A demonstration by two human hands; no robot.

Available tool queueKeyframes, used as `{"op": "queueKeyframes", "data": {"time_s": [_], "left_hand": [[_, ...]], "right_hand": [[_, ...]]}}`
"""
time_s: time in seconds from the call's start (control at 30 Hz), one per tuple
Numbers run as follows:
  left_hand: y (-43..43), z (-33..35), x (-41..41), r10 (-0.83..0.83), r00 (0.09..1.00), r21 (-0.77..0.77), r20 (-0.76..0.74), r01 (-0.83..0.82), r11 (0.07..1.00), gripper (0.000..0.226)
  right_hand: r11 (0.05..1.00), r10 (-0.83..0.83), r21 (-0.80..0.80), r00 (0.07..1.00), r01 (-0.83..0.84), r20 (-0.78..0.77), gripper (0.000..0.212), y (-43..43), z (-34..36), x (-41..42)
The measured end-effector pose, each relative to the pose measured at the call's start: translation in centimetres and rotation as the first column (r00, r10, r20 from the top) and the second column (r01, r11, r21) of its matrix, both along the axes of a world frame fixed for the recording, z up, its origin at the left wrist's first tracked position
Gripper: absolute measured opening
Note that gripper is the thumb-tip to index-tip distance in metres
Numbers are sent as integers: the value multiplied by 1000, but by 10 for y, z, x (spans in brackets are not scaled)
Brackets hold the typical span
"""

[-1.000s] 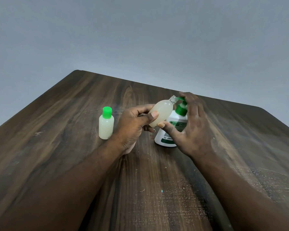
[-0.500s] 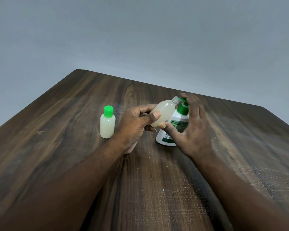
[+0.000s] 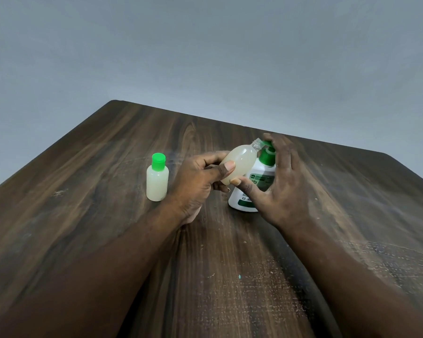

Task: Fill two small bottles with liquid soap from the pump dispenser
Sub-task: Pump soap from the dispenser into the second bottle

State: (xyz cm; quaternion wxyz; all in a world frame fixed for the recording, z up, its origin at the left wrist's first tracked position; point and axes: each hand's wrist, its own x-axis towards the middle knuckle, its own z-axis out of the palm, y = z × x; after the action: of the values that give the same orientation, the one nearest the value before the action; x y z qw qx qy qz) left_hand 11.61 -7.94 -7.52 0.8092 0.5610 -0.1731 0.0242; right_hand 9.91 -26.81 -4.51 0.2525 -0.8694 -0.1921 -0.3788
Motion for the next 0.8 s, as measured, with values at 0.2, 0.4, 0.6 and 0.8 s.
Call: {"op": "queueKeyframes", "data": {"time_s": [0.2,0.4,0.6,0.8], "left_hand": [[0,0,1,12,1000,1,-1,-12,1000,29],[0,0,1,10,1000,20,2,-10,1000,28],[1,2,0,8,1000,12,-1,-8,1000,29],[0,2,0,7,1000,4,-4,-7,1000,36]], "right_hand": [[999,-14,-51,999,12,-38,101,-4,11,1],[1000,-14,-19,1000,14,7,101,-2,4,-3],[999,-4,-32,1000,3,-26,103,-2,5,-3],[998,-11,-62,1000,10,-29,102,-6,12,-3]]}}
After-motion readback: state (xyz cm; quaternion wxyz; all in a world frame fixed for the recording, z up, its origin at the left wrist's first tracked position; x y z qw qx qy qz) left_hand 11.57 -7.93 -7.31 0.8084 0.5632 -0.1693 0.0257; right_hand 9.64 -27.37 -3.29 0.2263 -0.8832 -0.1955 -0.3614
